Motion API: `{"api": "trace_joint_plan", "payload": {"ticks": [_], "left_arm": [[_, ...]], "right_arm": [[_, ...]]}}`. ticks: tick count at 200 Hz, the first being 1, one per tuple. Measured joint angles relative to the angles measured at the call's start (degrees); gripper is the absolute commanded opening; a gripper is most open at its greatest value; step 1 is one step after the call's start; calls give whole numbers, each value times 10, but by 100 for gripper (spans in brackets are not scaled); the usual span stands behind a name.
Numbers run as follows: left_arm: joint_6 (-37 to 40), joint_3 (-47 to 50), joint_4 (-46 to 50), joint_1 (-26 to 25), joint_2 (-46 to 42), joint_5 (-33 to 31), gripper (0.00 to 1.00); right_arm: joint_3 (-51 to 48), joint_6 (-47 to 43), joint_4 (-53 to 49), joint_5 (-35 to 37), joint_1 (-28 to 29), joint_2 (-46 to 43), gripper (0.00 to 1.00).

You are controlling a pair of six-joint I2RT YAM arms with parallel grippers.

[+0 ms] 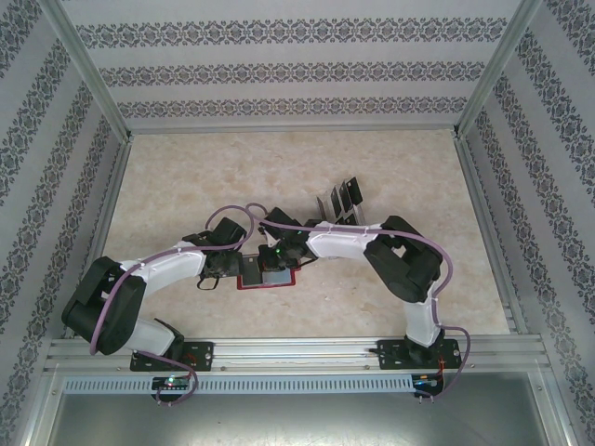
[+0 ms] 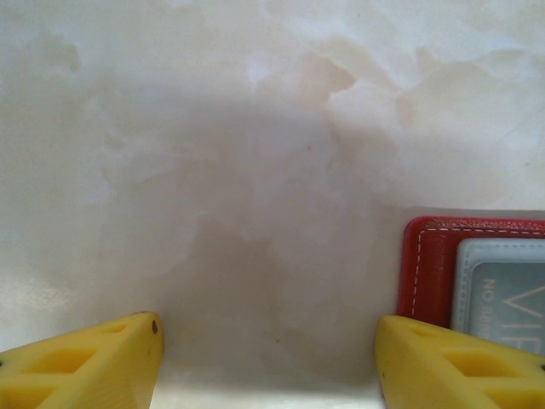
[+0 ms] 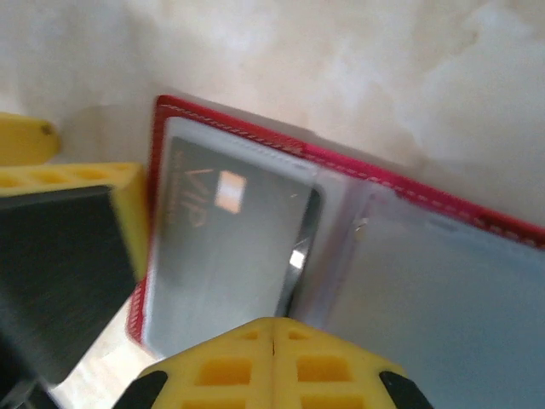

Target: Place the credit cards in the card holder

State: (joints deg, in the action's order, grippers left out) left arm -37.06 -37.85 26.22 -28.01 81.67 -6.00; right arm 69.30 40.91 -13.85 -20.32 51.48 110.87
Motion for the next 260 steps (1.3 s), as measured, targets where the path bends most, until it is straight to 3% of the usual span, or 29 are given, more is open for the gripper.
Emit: {"api": "trace_joint_plan", "payload": {"ticks": [18,62,121,260], "left_arm": [[0,0,0,0,0,0,67],[0,0,0,0,0,0,67],[0,0,0,0,0,0,67],[0,0,-1,0,0,0,67]], "right_arm": [[-12,0,-2,4,-1,-44,32],[-49,6,0,28,-16,-110,47],[-98,9,-9,49,-28,-94,48],[-85,14,34,29,-28,-50,48]]}}
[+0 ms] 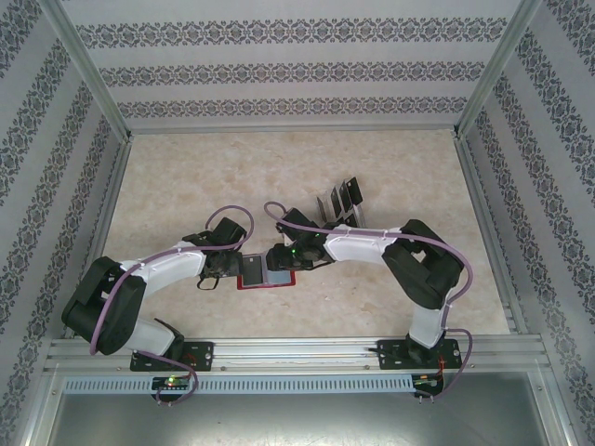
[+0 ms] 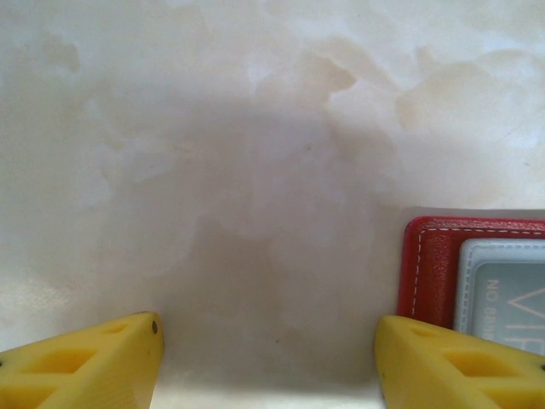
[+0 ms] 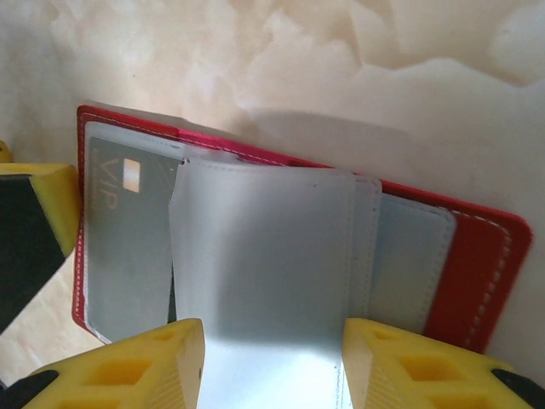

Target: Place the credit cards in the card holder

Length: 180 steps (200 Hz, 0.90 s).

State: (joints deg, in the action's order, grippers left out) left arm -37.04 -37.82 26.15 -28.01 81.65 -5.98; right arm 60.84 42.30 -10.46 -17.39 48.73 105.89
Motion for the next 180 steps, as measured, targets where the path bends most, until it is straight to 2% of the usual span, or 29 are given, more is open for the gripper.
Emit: {"api": "trace_joint_plan", "payload": {"ticks": [121,180], "left_arm": [[0,0,0,0,0,0,67],[0,0,-1,0,1,0,67]], "right_arm": [[-14,63,102,-73,-1,21,47],[-23,88,120,-88,-1,9,46]]}}
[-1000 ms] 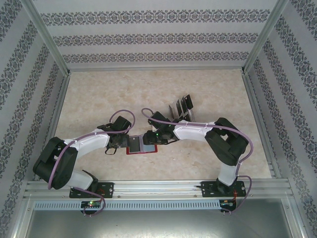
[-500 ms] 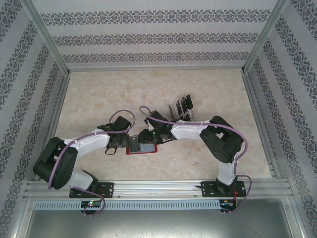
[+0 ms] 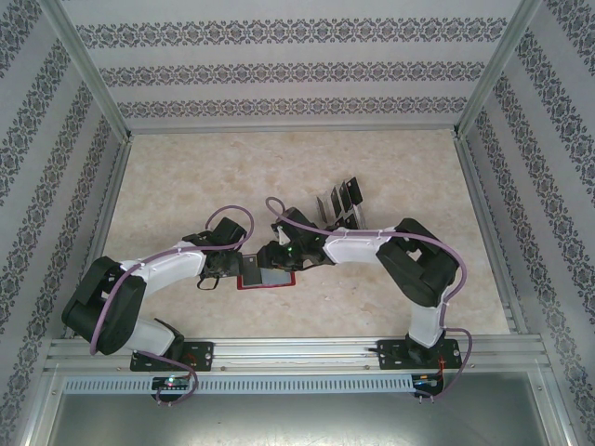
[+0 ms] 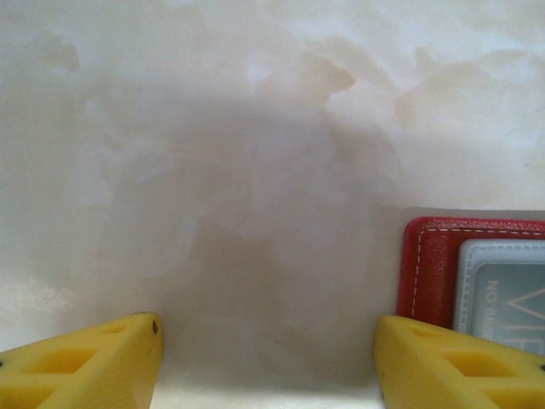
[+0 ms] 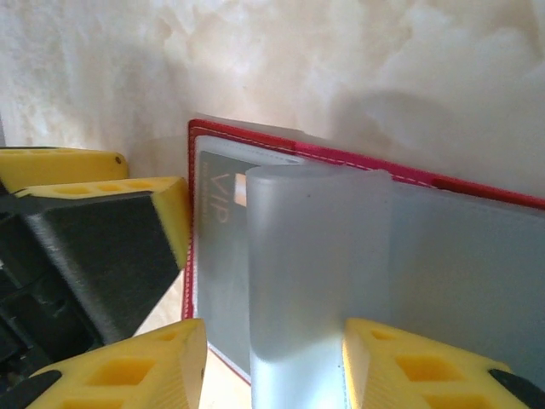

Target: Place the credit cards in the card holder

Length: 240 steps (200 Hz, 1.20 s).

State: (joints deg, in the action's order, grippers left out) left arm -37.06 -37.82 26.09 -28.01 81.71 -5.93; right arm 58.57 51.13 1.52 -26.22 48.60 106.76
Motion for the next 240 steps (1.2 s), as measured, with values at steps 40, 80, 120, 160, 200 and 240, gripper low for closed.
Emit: {"api": "trace_joint_plan", "payload": {"ticks": [40,80,120,160,200,240], "left_arm": [[0,0,0,0,1,0,67],[0,0,0,0,1,0,67],[0,0,0,0,1,0,67],[0,0,0,0,1,0,67],[0,2,0,1,-8,-5,69],[-4,7,9,32,-83,-24,71]], "right_arm": [[0,3,10,-3,0,-11,46],[1,13,13,-5,2,-11,46],[7,17,18,-13,14,-11,46],[7,17,18,-13,19,-11,46],[14,22,18,-13,19,-6,46],[29,26,18,-16,23,14,46]]}}
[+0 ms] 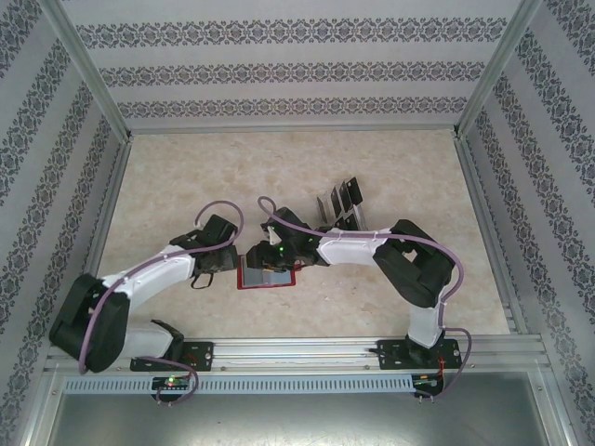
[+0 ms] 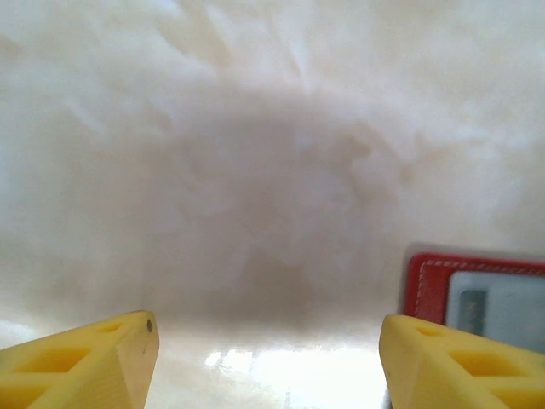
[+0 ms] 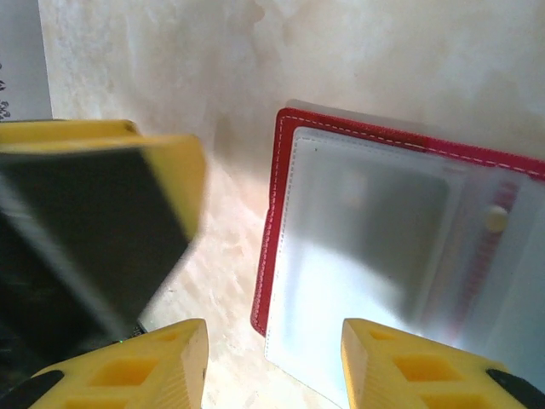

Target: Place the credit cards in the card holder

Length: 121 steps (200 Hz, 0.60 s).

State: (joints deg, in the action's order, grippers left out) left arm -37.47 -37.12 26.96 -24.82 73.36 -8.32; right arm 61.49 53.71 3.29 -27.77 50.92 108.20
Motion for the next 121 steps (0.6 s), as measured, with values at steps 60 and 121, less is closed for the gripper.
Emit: {"api": "trace_joint_plan", "payload": {"ticks": [60,121], "left_arm": [[10,0,5,13,-61,23,71],[15,0,-33,-46,-2,71,73]], "right_arm": [[4,-18,-34,3,-18,-26,46],[77,-169,-261,136,-140,-150,45]]}}
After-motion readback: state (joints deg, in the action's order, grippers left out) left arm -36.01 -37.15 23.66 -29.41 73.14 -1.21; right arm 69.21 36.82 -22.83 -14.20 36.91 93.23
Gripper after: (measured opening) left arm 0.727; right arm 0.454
